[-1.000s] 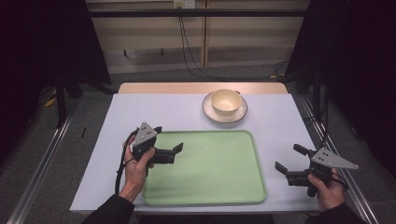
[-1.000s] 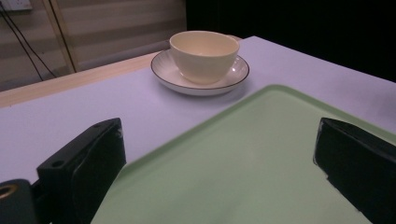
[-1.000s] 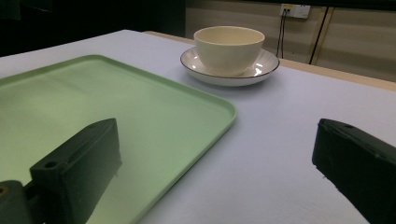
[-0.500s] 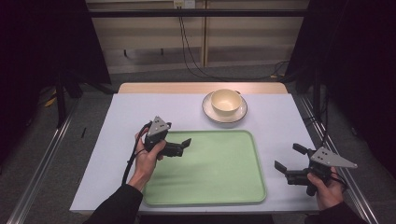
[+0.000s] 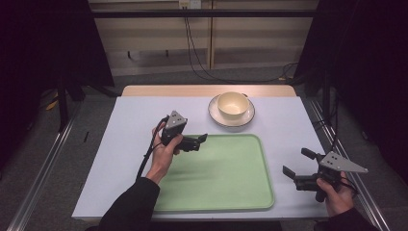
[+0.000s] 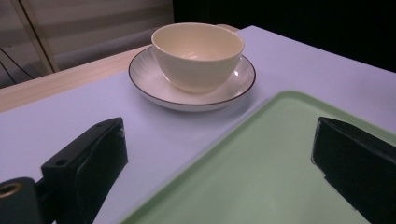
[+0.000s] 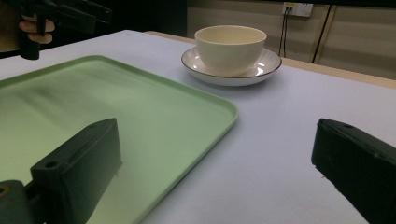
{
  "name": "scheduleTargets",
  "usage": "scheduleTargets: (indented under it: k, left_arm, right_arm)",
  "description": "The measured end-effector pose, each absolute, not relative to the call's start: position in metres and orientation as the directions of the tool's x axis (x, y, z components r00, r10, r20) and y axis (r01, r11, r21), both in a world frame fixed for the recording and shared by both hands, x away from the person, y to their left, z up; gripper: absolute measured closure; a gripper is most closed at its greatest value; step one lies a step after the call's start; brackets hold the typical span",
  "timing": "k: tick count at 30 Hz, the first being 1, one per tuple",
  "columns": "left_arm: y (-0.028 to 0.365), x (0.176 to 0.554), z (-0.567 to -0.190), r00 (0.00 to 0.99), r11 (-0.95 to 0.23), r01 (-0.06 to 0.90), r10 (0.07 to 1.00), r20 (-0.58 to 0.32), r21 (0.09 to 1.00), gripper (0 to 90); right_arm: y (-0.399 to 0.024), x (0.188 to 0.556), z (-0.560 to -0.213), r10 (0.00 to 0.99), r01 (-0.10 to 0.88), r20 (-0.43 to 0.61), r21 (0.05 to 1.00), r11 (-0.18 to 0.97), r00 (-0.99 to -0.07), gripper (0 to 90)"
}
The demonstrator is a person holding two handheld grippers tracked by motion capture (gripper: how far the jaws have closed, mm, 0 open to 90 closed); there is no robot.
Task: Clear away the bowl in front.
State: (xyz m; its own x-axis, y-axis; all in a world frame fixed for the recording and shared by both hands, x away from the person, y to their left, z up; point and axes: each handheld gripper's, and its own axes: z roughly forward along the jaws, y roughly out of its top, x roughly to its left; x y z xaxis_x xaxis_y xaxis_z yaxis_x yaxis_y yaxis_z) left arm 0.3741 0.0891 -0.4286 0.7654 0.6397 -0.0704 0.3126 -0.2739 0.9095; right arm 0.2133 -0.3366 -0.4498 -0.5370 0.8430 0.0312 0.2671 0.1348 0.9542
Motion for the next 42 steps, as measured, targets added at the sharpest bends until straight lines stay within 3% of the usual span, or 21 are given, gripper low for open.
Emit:
scheduleTargets:
  k: [14, 19, 27, 42]
  left_arm:
    - [0.063, 0.409, -0.417, 0.760, -0.297, 0.303, 0.649, -0.042, 0.905, 5.3]
    - [0.055, 0.418, -0.418, 0.750, -0.282, 0.338, 0.657, -0.076, 0.898, 6.8]
    - [0.040, 0.435, -0.418, 0.736, -0.326, 0.324, 0.677, -0.020, 0.888, 9.4]
    - [0.013, 0.474, -0.423, 0.690, -0.277, 0.385, 0.720, -0.075, 0.880, 12.6]
  right_arm:
    - [-0.337, 0.214, -0.450, 0.841, 0.264, 0.028, 0.955, 0.138, -0.541, 1.1]
    - [-0.337, 0.214, -0.451, 0.842, 0.266, 0.024, 0.953, 0.144, -0.539, 0.9]
    - [-0.338, 0.214, -0.451, 0.842, 0.269, 0.027, 0.953, 0.141, -0.539, 1.0]
    - [-0.338, 0.215, -0.451, 0.833, 0.268, 0.037, 0.954, 0.135, -0.552, 0.9]
